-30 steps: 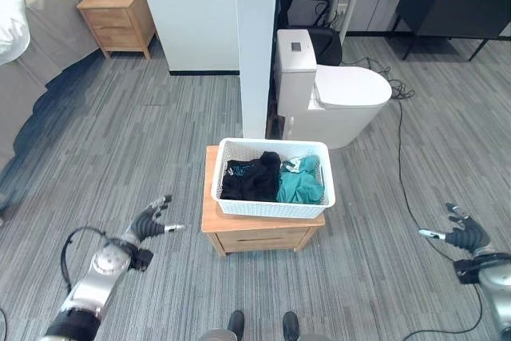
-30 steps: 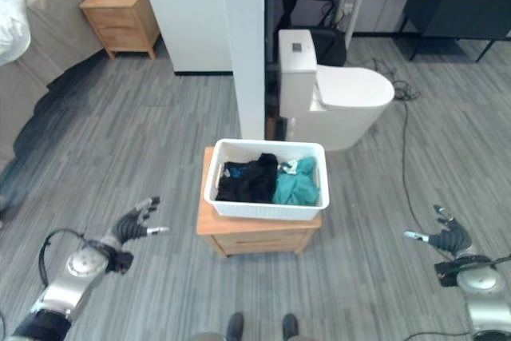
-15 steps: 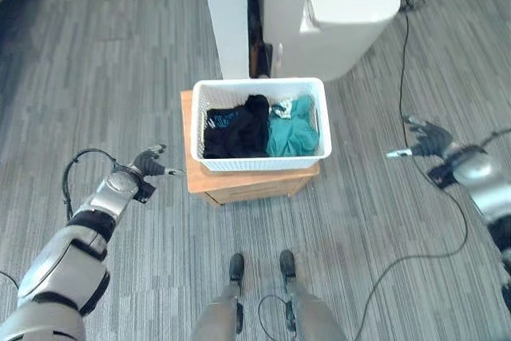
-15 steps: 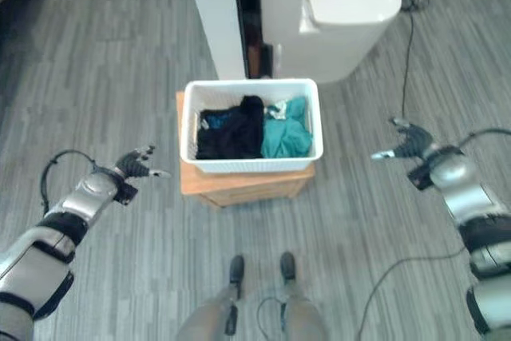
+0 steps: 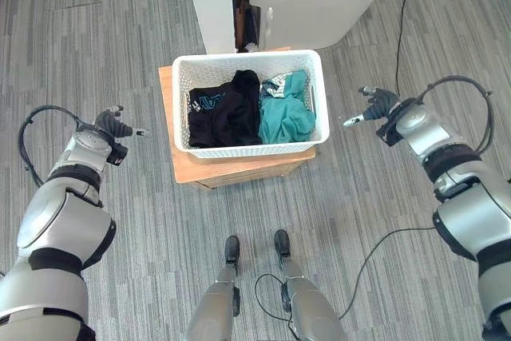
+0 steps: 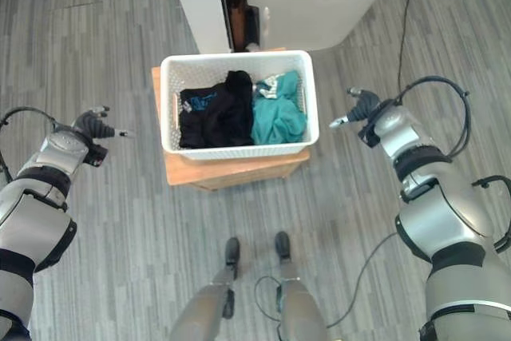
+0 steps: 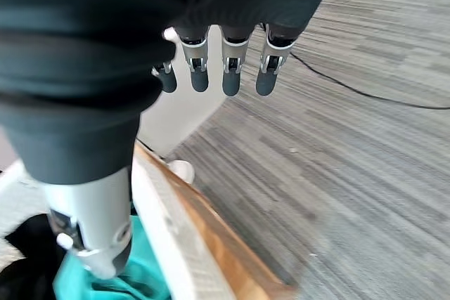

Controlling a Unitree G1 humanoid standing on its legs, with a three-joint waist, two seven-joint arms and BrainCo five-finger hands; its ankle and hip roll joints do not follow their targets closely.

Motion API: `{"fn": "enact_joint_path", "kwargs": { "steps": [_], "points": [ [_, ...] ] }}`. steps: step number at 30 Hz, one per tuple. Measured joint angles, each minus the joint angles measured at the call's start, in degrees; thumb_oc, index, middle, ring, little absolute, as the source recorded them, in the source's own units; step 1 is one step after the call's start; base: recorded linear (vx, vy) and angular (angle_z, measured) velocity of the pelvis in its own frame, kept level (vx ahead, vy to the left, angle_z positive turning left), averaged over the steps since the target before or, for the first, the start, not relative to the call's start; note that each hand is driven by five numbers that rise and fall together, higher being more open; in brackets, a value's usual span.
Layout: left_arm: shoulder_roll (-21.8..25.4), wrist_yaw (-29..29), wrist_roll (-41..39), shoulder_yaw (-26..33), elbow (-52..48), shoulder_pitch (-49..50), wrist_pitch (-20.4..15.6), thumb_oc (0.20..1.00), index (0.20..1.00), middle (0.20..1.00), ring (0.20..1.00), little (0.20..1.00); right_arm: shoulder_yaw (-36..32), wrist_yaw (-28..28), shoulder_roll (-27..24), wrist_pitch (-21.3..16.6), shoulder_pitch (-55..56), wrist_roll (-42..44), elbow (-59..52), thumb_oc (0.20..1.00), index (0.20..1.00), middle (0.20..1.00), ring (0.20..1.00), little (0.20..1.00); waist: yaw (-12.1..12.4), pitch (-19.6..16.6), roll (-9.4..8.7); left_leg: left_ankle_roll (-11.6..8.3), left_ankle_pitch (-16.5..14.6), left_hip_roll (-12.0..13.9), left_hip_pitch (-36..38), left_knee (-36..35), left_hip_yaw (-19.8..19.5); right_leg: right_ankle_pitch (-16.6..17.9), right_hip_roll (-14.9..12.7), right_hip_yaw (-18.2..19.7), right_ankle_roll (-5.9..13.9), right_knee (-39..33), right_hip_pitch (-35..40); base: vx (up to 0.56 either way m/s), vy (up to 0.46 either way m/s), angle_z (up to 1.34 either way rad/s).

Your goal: Grab the laundry basket,head to the washer,open it,put in the laundry and shut it.

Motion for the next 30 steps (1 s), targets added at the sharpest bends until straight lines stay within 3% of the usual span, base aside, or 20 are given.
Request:
{"fn": "enact_joint_path", "kwargs": {
  "steps": [8,14,19,30],
  "points": [
    [0.1,0.1,-0.1,-1.7,0.7,-3.0,0.8,1.000,1.000,1.000,1.000,1.000,1.3,0.3,6.1,0.0,-1.1,2.4,6.2,1.000,1.000,1.000,1.000,1.000,-0.3,-1.1,-1.87,0.03,0.0,-0.1,-1.6,0.0,0.2,0.4,0.0,0.2,-0.01,0.0,-1.8,0.00,0.016,-0.03],
    [-0.7,0.5,-0.2,-3.7,0.9,-5.3,1.4,1.000,1.000,1.000,1.000,1.000,1.3,0.3,7.1,0.1,-1.2,3.4,10.9,1.000,1.000,1.000,1.000,1.000,-0.3,-2.0,-3.22,0.05,0.1,-0.1,-3.7,0.2,0.3,0.7,0.0,0.2,0.23,0.0,-3.9,0.00,0.011,0.00],
    [-1.3,0.7,-0.5,-3.9,0.9,-6.9,2.1,1.000,1.000,1.000,1.000,1.000,1.1,-0.3,7.1,0.1,-1.4,3.3,12.1,1.000,1.000,1.000,1.000,1.000,-0.3,-2.0,-3.22,0.06,0.1,-0.2,-5.4,0.9,0.4,1.4,-0.1,0.1,0.38,0.0,-5.4,0.01,0.013,-0.01],
    [-9.3,2.5,-0.6,-4.5,0.7,-8.6,2.1,1.000,1.000,1.000,1.000,1.000,-0.5,-3.6,7.1,-0.2,-1.6,4.5,14.5,1.000,1.000,1.000,1.000,1.000,-0.2,-2.0,-2.26,0.13,0.3,-0.4,-8.0,2.0,0.0,1.5,-0.5,-0.3,0.29,0.0,-7.2,0.00,0.003,0.02]
  ]
}}
